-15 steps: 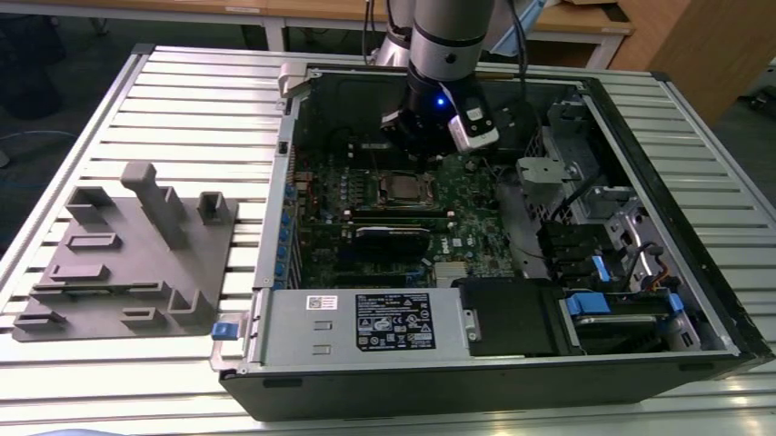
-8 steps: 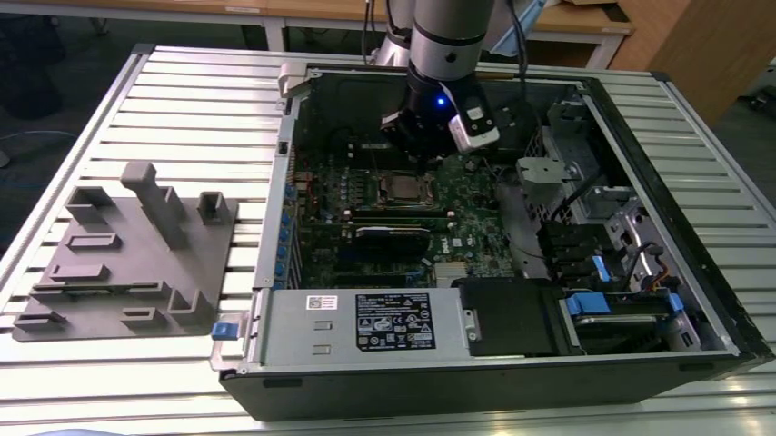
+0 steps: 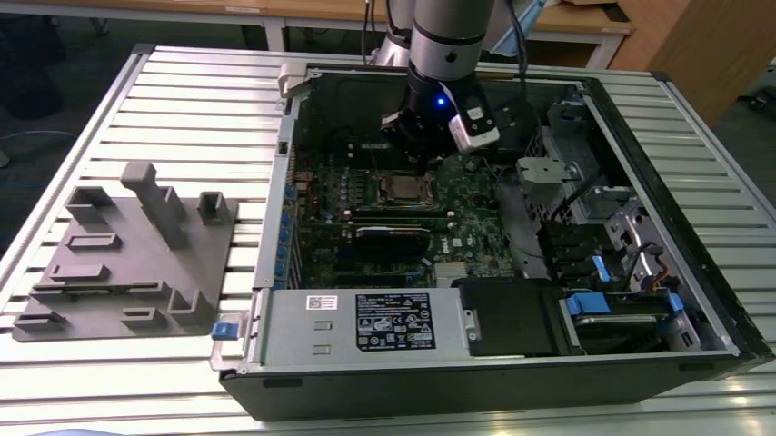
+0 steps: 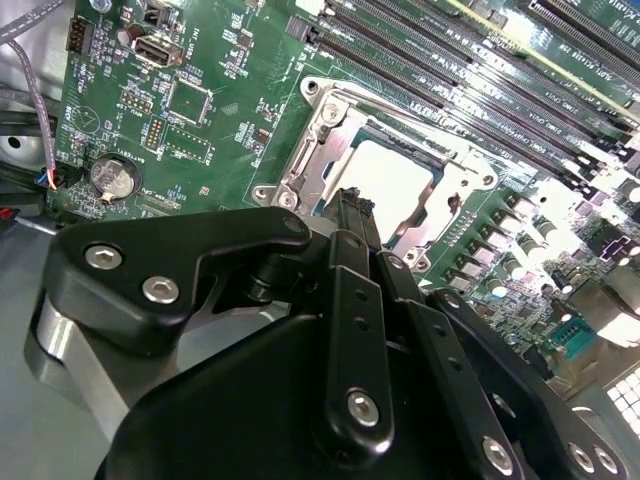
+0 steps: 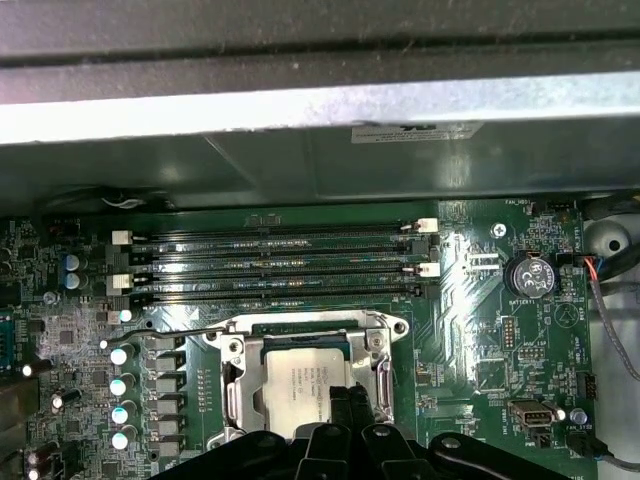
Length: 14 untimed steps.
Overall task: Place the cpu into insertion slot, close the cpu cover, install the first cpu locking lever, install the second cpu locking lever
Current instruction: 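Close the cpu cover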
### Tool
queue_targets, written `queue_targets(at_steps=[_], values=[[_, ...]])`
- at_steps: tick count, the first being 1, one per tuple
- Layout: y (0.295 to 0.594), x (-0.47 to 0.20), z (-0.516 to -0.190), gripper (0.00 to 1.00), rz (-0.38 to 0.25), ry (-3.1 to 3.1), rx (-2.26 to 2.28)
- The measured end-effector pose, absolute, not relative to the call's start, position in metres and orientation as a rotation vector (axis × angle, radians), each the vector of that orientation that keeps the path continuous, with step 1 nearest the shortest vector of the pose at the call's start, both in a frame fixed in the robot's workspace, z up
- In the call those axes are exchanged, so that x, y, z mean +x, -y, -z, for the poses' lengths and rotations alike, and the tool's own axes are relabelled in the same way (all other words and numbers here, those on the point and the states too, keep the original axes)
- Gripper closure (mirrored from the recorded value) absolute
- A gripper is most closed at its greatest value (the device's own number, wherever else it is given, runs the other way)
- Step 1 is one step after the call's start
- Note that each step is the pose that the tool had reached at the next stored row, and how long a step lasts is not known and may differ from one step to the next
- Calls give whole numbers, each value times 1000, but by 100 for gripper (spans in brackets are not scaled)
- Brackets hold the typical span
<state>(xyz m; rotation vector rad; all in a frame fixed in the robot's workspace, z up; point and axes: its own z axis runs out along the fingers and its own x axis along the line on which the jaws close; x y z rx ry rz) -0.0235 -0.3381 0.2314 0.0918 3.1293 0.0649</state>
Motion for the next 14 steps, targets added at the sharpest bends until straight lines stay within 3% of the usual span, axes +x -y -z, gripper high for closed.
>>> queue_targets(at_steps=[14], values=[[340,-23,-228,89,-61,-3129,91]])
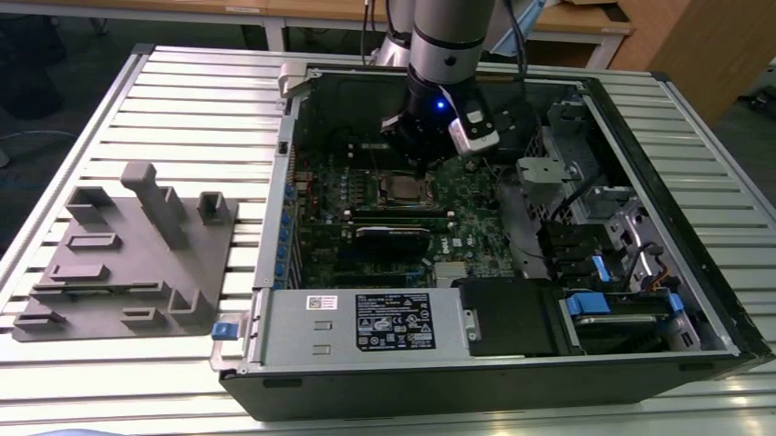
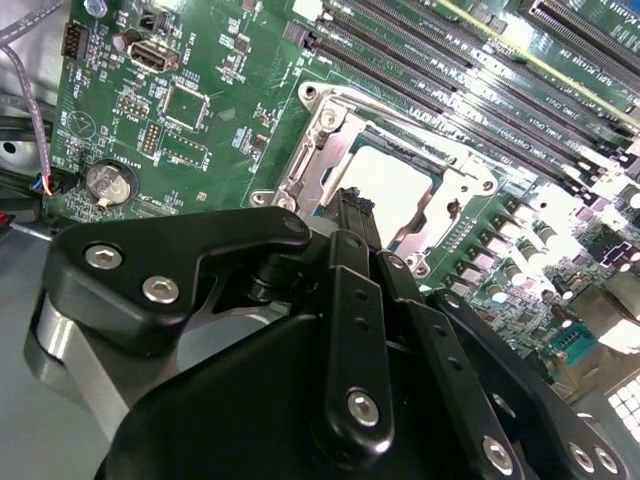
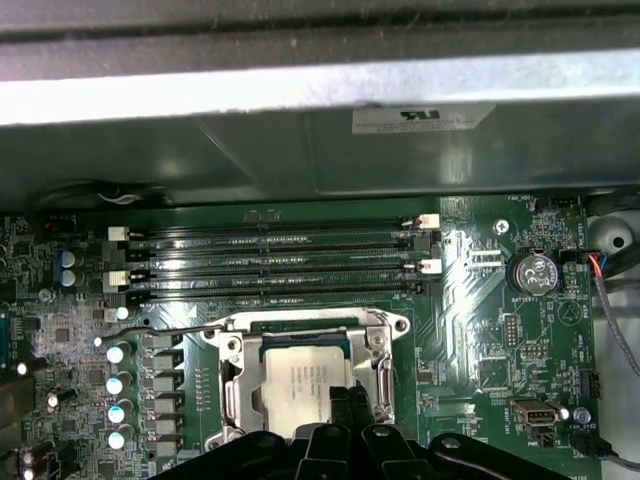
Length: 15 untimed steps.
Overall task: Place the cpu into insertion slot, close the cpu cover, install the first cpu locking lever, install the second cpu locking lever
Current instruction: 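Close the cpu cover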
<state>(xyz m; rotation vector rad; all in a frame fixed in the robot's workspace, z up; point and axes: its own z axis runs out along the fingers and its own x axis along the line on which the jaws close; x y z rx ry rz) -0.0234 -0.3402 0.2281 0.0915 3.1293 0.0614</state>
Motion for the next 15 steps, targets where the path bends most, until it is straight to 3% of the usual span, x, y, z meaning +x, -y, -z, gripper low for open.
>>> queue_targets(at_steps=[15], values=[[350,-23,-227,89,-60,-3129,91]])
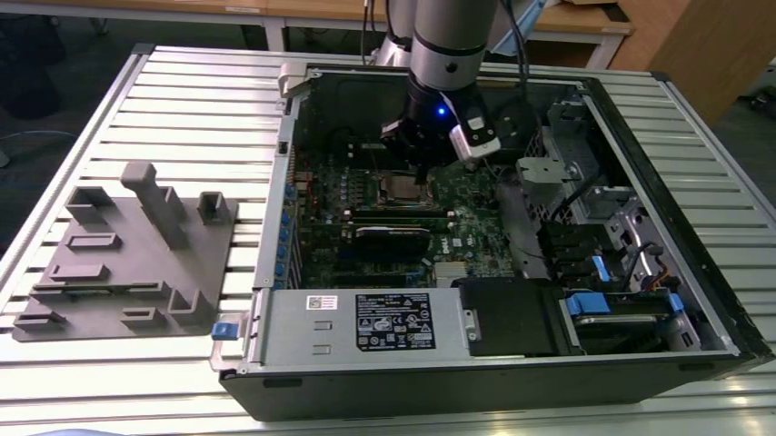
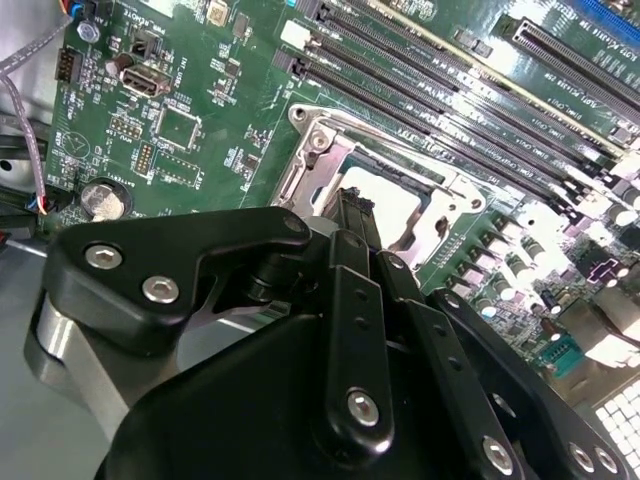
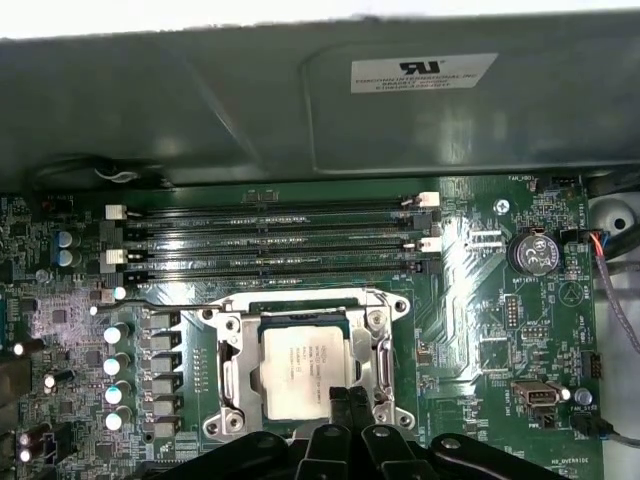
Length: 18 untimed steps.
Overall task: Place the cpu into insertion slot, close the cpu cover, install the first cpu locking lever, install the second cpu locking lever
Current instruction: 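Close the cpu cover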
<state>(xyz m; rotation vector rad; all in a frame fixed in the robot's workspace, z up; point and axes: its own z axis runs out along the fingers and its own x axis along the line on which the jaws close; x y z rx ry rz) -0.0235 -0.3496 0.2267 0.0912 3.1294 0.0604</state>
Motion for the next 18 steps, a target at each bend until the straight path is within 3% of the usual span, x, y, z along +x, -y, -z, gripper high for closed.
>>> queue_targets(at_steps=[18], values=[[359,-37,-222,89,-60,-3126,89]])
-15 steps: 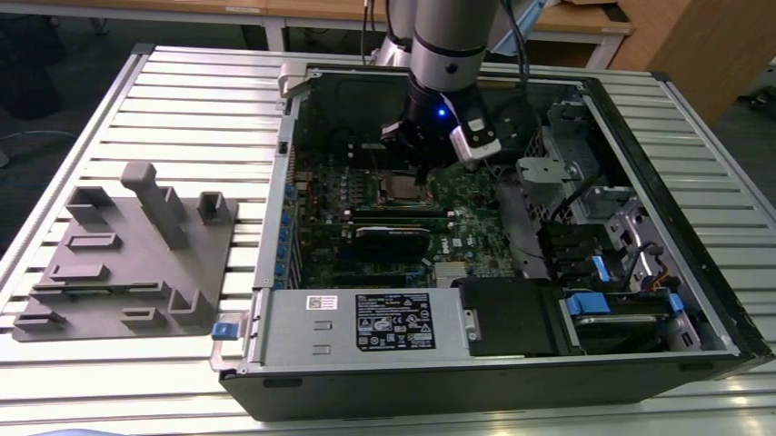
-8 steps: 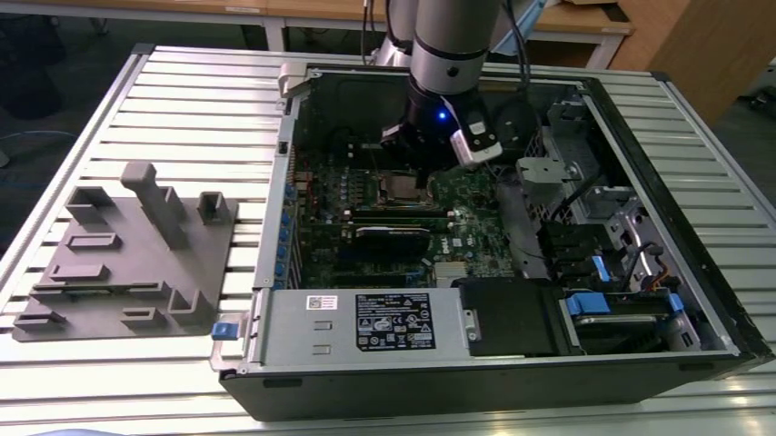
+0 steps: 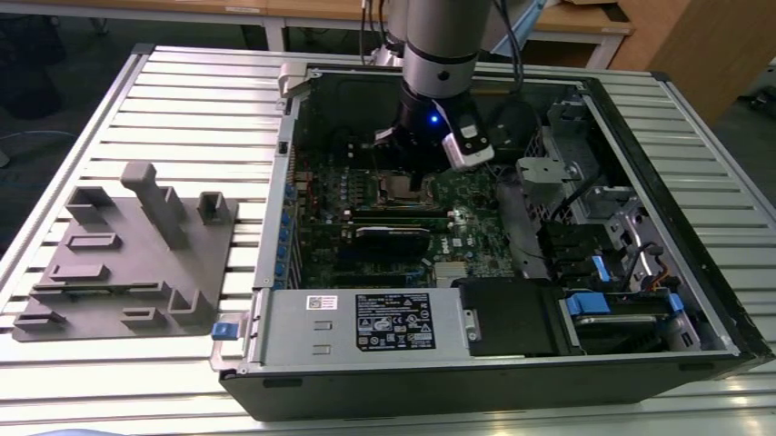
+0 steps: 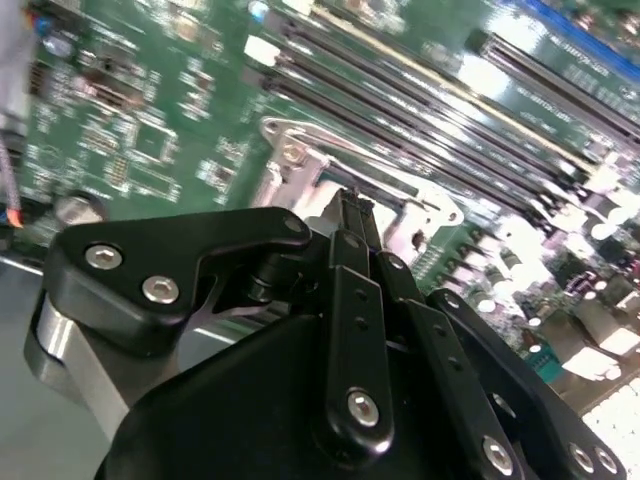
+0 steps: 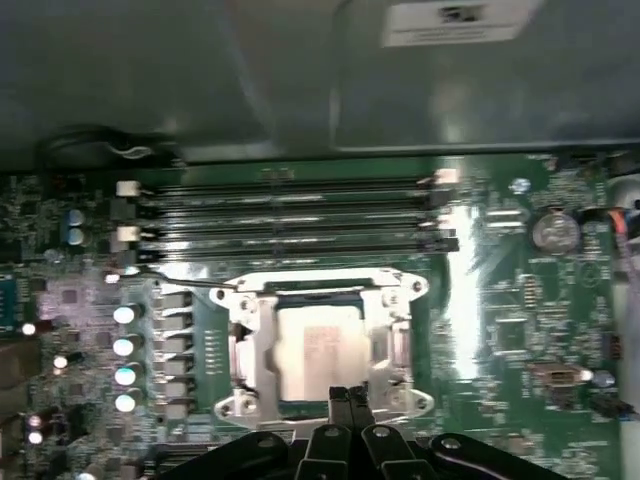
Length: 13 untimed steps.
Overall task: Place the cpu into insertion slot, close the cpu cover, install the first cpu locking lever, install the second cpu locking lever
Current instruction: 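Close the cpu cover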
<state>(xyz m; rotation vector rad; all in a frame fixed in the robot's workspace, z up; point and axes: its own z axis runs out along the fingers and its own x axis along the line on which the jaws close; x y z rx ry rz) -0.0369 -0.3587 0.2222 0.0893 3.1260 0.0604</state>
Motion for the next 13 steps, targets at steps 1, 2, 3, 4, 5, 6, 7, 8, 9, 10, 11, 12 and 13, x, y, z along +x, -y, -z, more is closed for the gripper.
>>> queue_targets(at_steps=[1,2,3,4,5,6,7,8,9,10,11,12,13], values=[[359,-41,-221,89,-61,-3125,89],[359,-45,-221,89,-61,-3123,89],[359,-47,-220,89,-61,-3121,89],[358,-49,-220,89,-61,-3120,89],[357,-50,-220,89,-61,-3120,89],[356,-50,-220,89,-61,-3120,88],[354,-50,-219,89,-61,-3120,89],[353,-51,-219,89,-61,-3120,89],[351,-51,-219,89,-61,-3120,88],[350,-51,-218,89,-61,-3120,89],[349,-51,-218,89,-61,-3120,89],[349,-52,-217,89,-61,-3120,89],[349,-53,-216,89,-61,-3120,89]])
